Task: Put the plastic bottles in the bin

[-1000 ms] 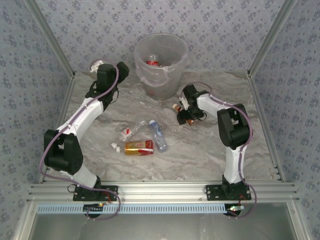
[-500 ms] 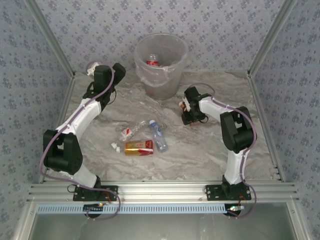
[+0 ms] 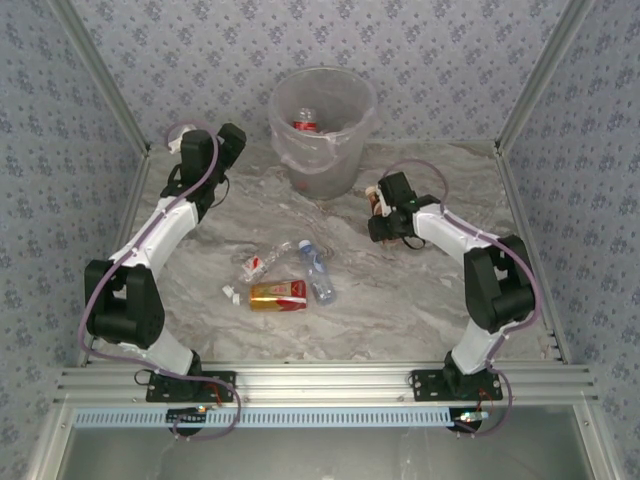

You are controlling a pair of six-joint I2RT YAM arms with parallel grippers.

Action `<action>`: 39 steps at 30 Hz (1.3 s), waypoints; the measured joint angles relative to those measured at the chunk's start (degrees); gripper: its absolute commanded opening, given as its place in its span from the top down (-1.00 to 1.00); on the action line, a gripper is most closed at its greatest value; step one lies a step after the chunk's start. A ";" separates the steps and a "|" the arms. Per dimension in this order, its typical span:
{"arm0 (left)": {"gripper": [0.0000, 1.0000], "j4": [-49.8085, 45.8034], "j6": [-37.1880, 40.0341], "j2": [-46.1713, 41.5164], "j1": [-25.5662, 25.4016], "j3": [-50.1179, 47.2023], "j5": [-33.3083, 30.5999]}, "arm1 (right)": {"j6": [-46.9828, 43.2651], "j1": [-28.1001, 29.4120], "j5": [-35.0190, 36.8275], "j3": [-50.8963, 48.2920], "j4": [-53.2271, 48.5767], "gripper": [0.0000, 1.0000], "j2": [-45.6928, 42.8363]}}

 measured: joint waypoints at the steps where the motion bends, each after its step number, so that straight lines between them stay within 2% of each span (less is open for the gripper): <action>1: -0.99 -0.07 -0.31 0.00 0.09 -0.13 0.22 | 0.72 0.00 0.07 -1.01 0.81 -0.01 -1.05; 13: -0.99 -4.26 -1.33 -0.09 0.46 -0.37 0.87 | 7.02 0.00 0.44 -5.07 8.68 0.01 -12.26; 21: -0.99 -5.46 -1.75 -5.22 2.49 -6.40 0.90 | 9.05 0.02 0.70 -4.33 10.03 0.02 -16.35; 33: -0.99 -8.31 -1.60 -14.21 2.51 -15.26 3.52 | 8.59 -0.02 1.01 11.08 11.04 -0.02 -17.81; 39: -0.99 -11.15 0.00 -17.86 2.51 -16.76 3.02 | 7.06 -0.59 -0.90 21.14 11.23 -0.01 -12.24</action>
